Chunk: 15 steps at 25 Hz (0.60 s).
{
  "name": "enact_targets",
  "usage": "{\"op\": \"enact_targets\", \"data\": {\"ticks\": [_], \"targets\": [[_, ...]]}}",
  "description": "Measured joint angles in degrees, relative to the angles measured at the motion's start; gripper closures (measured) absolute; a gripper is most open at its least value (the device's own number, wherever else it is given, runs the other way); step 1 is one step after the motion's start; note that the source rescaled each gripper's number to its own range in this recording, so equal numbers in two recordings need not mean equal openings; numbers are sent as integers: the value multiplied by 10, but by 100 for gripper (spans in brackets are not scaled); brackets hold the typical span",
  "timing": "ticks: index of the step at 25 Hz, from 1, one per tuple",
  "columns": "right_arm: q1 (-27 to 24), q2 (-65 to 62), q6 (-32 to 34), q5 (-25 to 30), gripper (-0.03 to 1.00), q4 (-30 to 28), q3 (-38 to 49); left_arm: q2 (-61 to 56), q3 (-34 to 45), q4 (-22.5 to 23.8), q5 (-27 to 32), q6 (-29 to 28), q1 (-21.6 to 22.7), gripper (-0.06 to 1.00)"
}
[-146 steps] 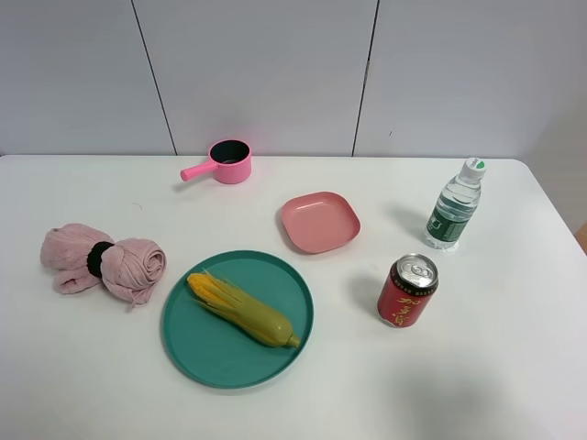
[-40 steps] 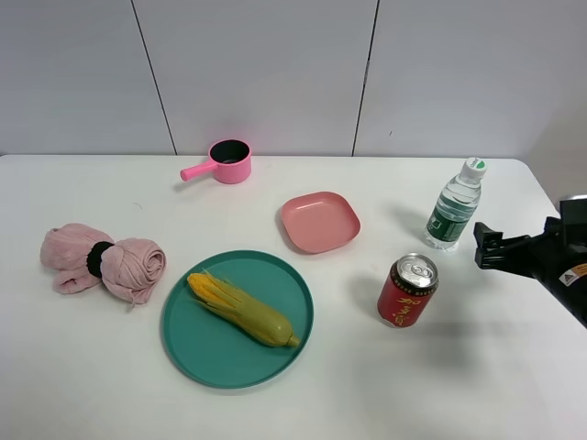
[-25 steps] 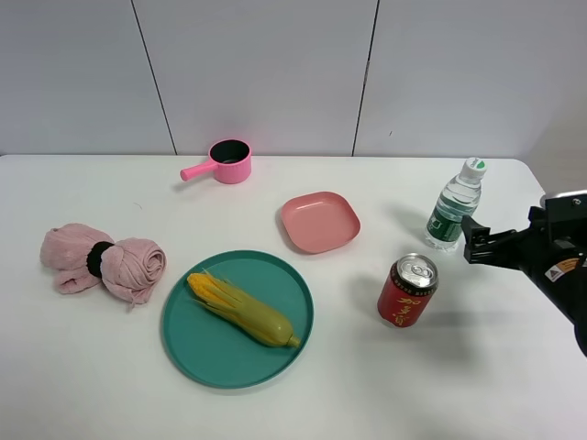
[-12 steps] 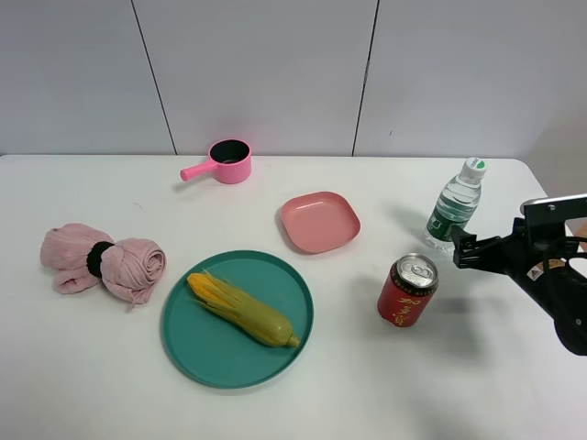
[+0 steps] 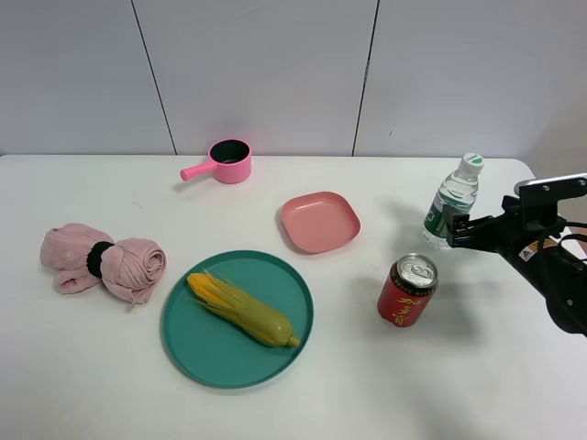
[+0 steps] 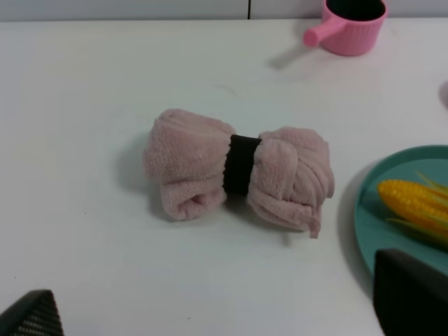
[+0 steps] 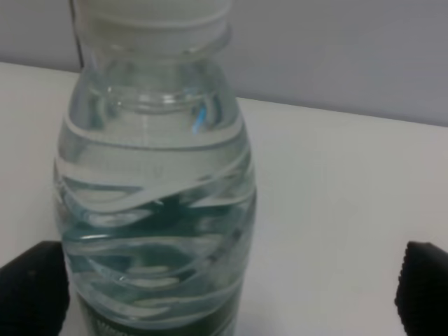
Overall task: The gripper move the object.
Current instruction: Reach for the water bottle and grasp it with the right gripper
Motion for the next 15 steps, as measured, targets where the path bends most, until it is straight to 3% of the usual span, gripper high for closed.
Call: {"op": "enact_targets", "data": {"ticks": [15], "targets": [[0,42,24,-3,-2,-40,-49,0,0,0,0,0,0,-6]]}}
